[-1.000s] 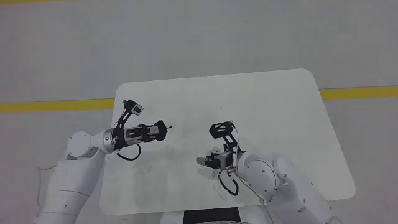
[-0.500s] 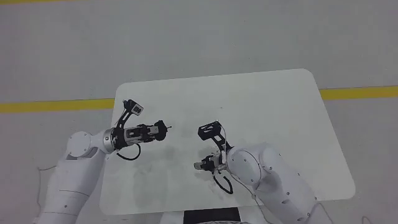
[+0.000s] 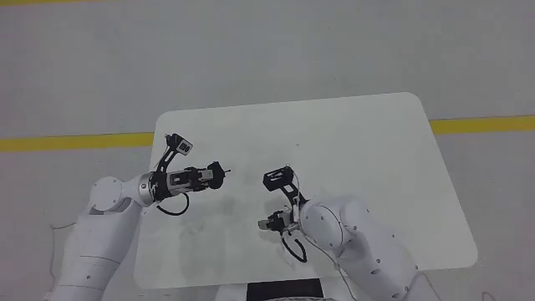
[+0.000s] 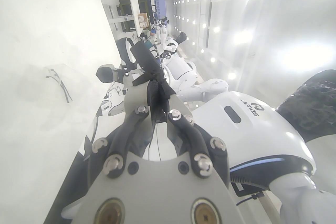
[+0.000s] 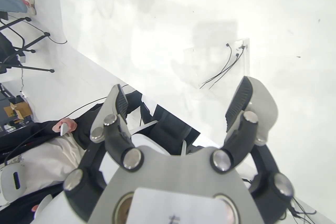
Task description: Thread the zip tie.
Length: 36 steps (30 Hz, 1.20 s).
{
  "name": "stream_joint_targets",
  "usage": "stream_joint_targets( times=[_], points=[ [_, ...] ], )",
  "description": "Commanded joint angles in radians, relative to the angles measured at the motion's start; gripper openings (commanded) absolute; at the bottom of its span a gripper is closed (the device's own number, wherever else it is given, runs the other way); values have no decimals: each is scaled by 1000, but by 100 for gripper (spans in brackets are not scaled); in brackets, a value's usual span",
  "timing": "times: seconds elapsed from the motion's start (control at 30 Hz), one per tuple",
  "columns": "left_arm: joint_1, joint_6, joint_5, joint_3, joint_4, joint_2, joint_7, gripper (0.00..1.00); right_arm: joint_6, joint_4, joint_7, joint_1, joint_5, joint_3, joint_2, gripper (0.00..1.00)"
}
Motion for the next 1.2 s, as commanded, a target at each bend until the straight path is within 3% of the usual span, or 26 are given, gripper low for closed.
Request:
stream_joint_targets(
  times=[0.0,0.27,1.0,1.17],
  points=[
    [0,0,0,0,0,0,0,0,0,12,12,4,-16,-5,-8,100],
    [0,0,0,0,0,0,0,0,0,98,28,21,-75,-37,-53,100],
    [0,0,0,0,0,0,0,0,0,128,-12,16,-84,-32,-58,100],
    [0,0,0,0,0,0,0,0,0,121,-61,-7,-120,-22,-55,100]
  ],
)
